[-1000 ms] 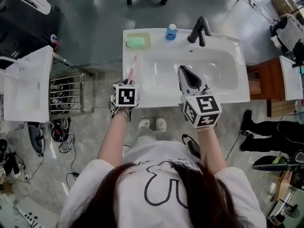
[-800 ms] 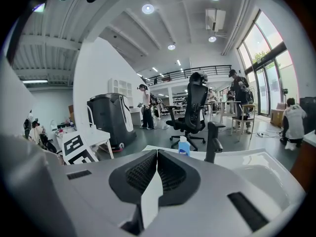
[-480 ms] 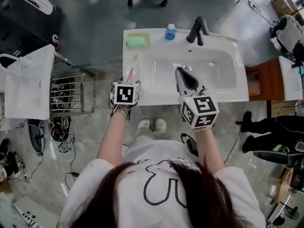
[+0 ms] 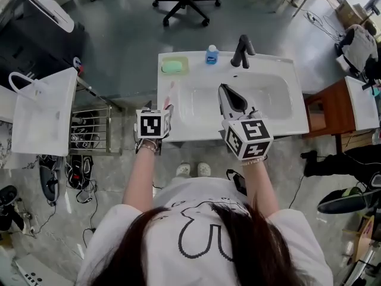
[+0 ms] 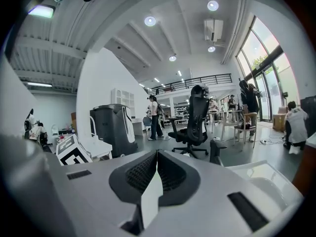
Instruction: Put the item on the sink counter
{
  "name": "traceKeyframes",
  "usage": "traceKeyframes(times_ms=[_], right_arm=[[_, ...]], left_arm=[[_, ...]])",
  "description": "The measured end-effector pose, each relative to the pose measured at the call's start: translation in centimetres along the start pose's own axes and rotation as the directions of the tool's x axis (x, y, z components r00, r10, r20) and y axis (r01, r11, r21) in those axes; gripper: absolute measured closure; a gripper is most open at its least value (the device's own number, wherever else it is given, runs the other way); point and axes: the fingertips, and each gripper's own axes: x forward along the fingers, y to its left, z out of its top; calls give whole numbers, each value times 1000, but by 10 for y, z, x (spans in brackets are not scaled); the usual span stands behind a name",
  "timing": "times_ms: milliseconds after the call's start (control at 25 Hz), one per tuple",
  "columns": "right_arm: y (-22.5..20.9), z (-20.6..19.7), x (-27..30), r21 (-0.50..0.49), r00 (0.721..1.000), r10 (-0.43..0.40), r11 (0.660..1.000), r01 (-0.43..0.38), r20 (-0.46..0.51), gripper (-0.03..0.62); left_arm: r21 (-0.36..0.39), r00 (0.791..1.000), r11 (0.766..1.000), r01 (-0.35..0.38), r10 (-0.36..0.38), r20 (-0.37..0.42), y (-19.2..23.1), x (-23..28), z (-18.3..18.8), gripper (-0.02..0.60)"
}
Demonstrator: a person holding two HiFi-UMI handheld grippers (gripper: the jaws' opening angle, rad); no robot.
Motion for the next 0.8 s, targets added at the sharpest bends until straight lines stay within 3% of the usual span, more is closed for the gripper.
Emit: traceKeyframes(times_ms=[400, 800], right_arm=[[9, 45, -4, -45, 996, 18, 999, -14, 88, 565], [6, 65, -5, -49, 991, 11, 999, -5, 133, 565]], left_arm=[[-45, 988, 999, -9, 16, 155, 15, -42, 44, 267], [-19, 918, 999, 46, -35, 394, 19, -90, 96, 267]])
